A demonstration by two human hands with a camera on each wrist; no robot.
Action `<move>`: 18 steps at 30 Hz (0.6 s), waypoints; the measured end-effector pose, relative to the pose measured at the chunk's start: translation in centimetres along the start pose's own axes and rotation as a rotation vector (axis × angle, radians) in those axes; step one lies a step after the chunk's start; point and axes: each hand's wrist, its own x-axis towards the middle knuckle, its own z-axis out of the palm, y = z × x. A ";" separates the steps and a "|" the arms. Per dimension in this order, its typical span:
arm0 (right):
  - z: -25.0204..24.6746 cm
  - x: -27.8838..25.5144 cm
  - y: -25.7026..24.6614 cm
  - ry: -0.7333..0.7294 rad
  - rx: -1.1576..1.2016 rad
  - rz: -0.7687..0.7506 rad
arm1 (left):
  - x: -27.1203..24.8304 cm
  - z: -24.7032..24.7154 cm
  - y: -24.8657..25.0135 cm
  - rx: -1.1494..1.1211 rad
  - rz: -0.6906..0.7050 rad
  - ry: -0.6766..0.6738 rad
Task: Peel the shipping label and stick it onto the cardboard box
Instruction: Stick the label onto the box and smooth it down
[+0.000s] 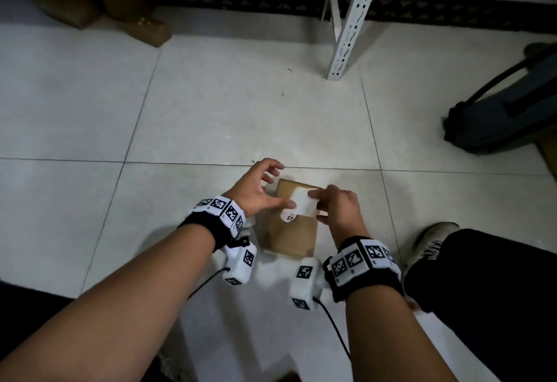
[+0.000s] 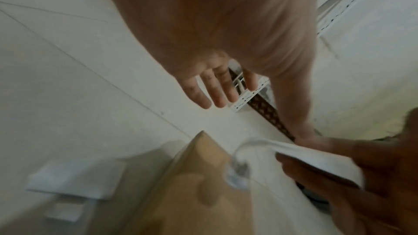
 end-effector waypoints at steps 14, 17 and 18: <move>-0.7 -1.1 -0.2 0.117 -0.265 -0.247 | -3.2 2.8 0.9 -0.127 -0.037 0.062; -0.8 -1.1 -0.1 0.074 -0.241 -0.168 | -3.0 2.7 0.5 -0.258 -0.124 0.070; -0.8 -0.9 0.0 0.079 -0.257 -0.153 | -3.0 2.5 0.5 -0.284 -0.154 0.034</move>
